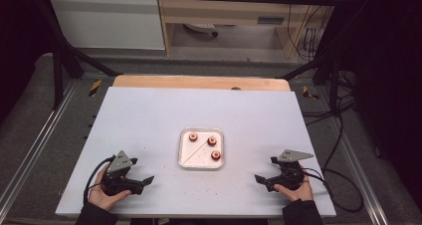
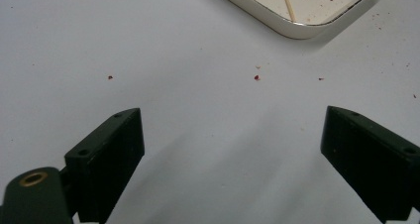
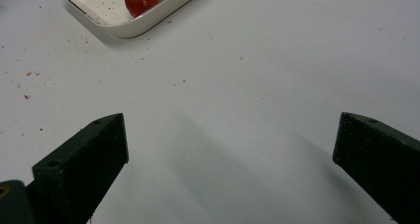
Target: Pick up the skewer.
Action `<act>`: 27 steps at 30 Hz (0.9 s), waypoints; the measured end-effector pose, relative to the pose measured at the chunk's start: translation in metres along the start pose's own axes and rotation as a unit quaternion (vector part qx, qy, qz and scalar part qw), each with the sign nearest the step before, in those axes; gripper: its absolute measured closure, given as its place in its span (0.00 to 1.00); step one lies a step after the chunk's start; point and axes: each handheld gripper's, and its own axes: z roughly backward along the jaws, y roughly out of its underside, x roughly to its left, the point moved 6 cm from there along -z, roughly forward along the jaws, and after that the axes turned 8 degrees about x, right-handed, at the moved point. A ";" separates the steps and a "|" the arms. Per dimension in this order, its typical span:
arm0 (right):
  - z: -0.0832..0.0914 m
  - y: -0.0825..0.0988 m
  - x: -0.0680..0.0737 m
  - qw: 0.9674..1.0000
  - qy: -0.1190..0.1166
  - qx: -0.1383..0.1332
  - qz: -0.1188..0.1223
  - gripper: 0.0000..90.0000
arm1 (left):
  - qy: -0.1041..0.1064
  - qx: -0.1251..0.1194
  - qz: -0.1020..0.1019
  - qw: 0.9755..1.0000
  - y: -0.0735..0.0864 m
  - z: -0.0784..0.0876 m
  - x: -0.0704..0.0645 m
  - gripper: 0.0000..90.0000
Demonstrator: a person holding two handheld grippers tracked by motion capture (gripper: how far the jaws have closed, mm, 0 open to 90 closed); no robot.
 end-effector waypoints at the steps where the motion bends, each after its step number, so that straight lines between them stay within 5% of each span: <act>1: 0.000 0.000 0.000 1.000 0.001 0.000 0.000 0.01 | -0.001 0.000 0.001 1.000 0.000 0.000 0.000 0.11; 27: -0.001 0.000 0.000 1.000 0.001 0.008 -0.004 0.01 | 0.004 0.018 -0.012 1.000 -0.014 -0.013 -0.018 0.11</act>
